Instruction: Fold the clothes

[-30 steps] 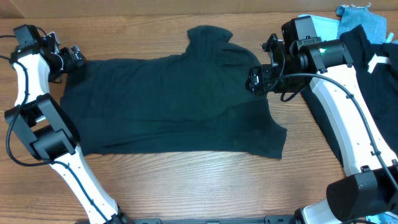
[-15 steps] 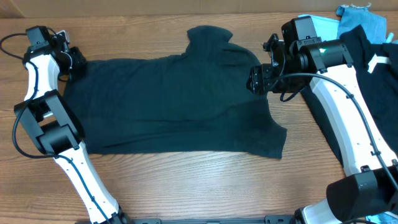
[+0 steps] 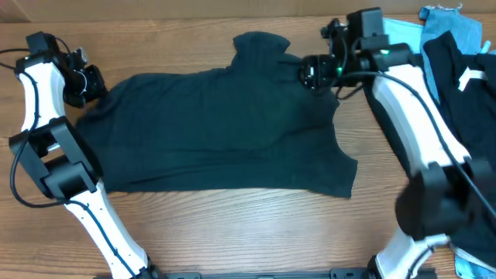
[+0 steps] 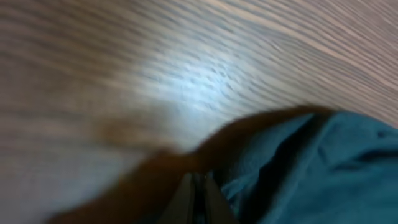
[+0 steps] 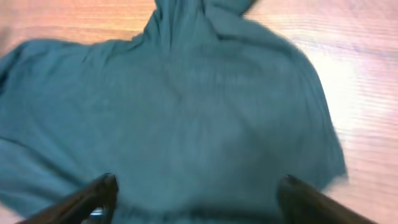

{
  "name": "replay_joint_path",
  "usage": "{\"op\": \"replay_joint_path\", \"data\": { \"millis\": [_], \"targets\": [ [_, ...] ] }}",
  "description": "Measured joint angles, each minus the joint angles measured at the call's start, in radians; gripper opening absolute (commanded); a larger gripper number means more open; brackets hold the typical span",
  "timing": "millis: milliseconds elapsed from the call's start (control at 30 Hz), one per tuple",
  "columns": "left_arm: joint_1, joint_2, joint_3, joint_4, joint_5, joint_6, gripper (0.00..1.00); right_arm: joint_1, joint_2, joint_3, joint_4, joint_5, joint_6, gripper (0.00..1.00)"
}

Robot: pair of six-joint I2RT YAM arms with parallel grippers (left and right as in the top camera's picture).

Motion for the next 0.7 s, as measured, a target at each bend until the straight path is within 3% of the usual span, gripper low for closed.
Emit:
{"op": "replay_joint_path", "data": {
  "millis": [133, 300, 700],
  "targets": [
    [0.0, -0.04, 0.0, -0.104, 0.0, -0.003, 0.04, 0.0, 0.172, 0.012, 0.234, 0.019, -0.067, 0.88],
    [0.0, -0.04, 0.0, -0.146, 0.0, -0.018, 0.04, 0.0, 0.284, 0.029, 0.562, 0.062, -0.146, 0.98],
    [0.0, -0.04, 0.0, -0.148, 0.0, -0.018, 0.04, 0.0, 0.464, 0.035, 0.771, 0.023, -0.193, 0.99]
  ]
}}
